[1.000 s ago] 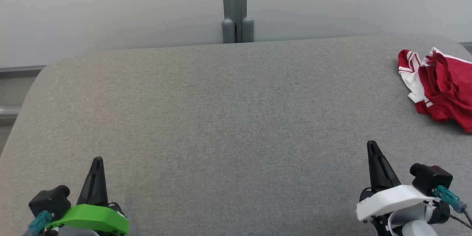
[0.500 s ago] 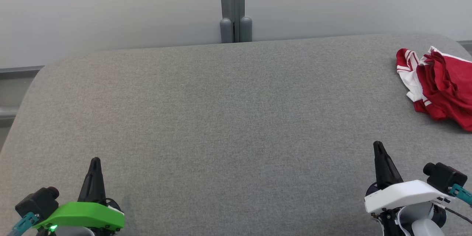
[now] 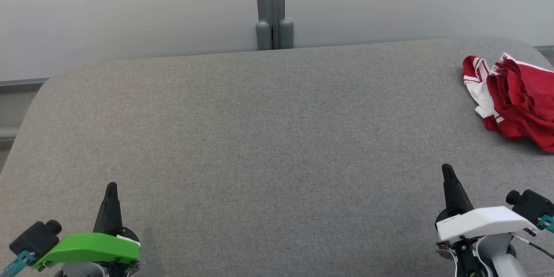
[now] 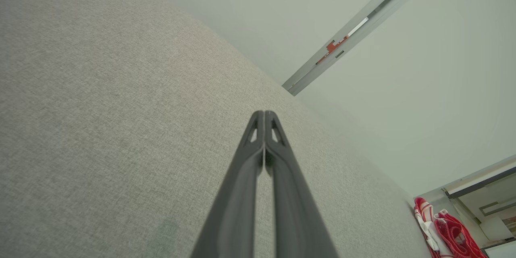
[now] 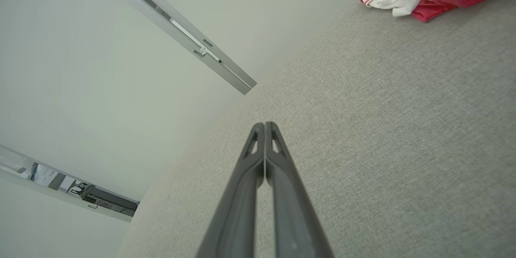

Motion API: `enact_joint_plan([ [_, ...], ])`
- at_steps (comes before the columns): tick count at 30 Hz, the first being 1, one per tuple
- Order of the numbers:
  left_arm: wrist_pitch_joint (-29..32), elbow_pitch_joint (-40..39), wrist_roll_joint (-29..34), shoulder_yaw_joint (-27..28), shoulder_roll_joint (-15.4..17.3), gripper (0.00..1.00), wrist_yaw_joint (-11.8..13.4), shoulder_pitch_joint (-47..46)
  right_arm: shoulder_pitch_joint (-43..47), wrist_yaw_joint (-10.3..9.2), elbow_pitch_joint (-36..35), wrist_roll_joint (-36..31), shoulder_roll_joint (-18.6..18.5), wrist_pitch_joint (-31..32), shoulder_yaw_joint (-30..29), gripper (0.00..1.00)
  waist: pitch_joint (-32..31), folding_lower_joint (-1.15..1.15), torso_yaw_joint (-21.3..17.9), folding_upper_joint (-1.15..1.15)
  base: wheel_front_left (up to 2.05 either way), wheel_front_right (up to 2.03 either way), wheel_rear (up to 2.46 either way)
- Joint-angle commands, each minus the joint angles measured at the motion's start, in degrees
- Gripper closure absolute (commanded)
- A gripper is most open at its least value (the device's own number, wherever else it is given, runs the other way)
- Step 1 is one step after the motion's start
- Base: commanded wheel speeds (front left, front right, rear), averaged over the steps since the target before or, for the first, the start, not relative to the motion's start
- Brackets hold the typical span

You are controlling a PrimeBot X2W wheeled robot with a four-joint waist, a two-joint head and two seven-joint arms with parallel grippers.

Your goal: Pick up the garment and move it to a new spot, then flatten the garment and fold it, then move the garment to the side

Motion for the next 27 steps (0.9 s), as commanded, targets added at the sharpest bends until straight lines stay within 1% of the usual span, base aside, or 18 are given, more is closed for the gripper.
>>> enact_joint_plan([
  [1,0.44,-0.78,-2.06,0.52,0.14,1.00,-0.31,-1.81,-1.48,-0.02,-0.53,2.09,-0.25,0.59,-0.33,1.00,0.01,0.00,-0.04,0.00,0.00,0.00,0.00],
  [27,4.88,-1.16,-17.38,2.55,-1.51,1.00,-1.10,-2.66,-2.47,-0.04,-0.12,19.04,-0.29,5.11,-2.00,1.00,0.22,0.00,-0.70,0.00,0.00,0.00,0.00],
])
